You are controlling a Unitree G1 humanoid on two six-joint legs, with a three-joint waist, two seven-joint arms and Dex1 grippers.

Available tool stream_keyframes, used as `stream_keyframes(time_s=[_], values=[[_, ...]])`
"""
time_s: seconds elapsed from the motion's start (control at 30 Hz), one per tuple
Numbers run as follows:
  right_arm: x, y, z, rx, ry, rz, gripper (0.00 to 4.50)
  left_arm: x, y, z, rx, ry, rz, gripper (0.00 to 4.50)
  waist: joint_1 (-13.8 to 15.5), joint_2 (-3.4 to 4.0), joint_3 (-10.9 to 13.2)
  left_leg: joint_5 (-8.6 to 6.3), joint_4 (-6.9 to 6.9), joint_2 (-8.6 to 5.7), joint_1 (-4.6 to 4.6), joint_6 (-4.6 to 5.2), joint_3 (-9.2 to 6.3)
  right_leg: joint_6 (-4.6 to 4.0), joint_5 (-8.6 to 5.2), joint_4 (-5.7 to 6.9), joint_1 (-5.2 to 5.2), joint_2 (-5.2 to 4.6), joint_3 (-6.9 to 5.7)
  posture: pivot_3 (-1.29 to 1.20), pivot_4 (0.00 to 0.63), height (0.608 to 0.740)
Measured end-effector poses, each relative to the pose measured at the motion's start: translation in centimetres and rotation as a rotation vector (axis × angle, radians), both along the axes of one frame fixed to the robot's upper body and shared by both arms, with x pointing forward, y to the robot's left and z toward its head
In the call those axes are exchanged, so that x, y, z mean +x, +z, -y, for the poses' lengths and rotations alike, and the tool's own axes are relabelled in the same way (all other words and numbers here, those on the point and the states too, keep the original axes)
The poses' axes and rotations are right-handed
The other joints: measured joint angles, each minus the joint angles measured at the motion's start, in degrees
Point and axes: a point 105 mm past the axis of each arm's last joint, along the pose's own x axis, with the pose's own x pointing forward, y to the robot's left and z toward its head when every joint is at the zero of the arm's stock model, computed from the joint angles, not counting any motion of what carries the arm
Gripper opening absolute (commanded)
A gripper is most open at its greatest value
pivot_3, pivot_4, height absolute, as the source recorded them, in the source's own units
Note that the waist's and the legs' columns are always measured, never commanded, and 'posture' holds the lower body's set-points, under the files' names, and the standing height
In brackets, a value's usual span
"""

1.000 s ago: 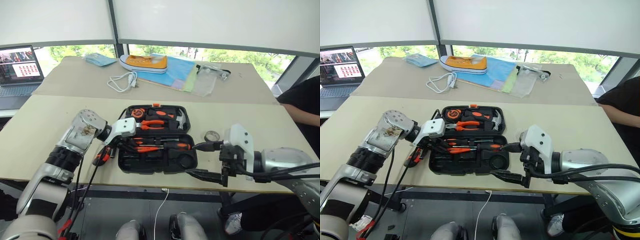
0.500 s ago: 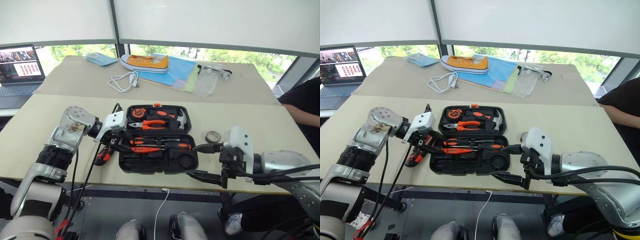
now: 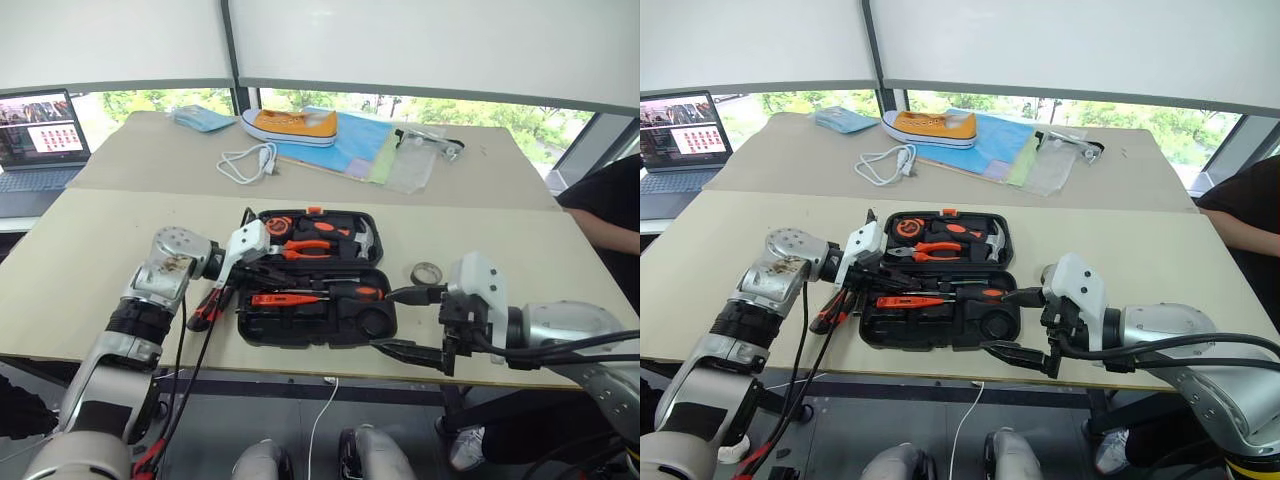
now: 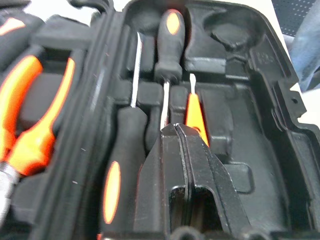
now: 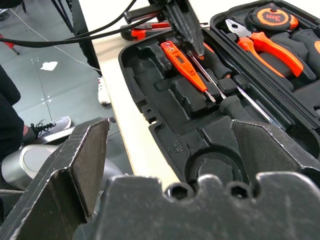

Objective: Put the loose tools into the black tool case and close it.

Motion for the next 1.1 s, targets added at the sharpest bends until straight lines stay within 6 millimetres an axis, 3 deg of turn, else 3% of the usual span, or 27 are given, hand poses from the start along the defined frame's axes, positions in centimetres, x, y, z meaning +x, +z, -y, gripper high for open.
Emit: stream_keyframes(time_s=[0.6,0.97,1.1], values=[[0.1,0.0,0.0,0.012,-0.012,-0.002,4.5,0.4,-1.0,-0.6,0.051,0.0,0.1,0.03,0.2,0.0,0.0,-0.06,-0.01,0.04,0.2,0.09,-0.27,0.01,0.0,-0.25,0.46,-0.04,-0.18,0.0,0.15,0.718],[0.3,-0.1,0.2,0.014,-0.021,-0.011,4.5,0.1,1.8,0.1,-0.086,0.014,0.024,0.03,0.4,0.0,0.0,-0.06,0.0,0.02,0.14,0.09,-0.35,0.02,0.0,-0.28,0.46,-0.02,-0.29,0.0,0.15,0.718],[0.3,-0.1,0.2,0.014,-0.021,-0.012,4.5,-0.1,1.7,0.3,-0.085,0.01,0.025,0.03,0.3,0.0,0.0,-0.06,0.0,0.03,0.15,0.09,-0.36,0.02,0.0,-0.28,0.47,-0.03,-0.28,0.0,0.15,0.718]])
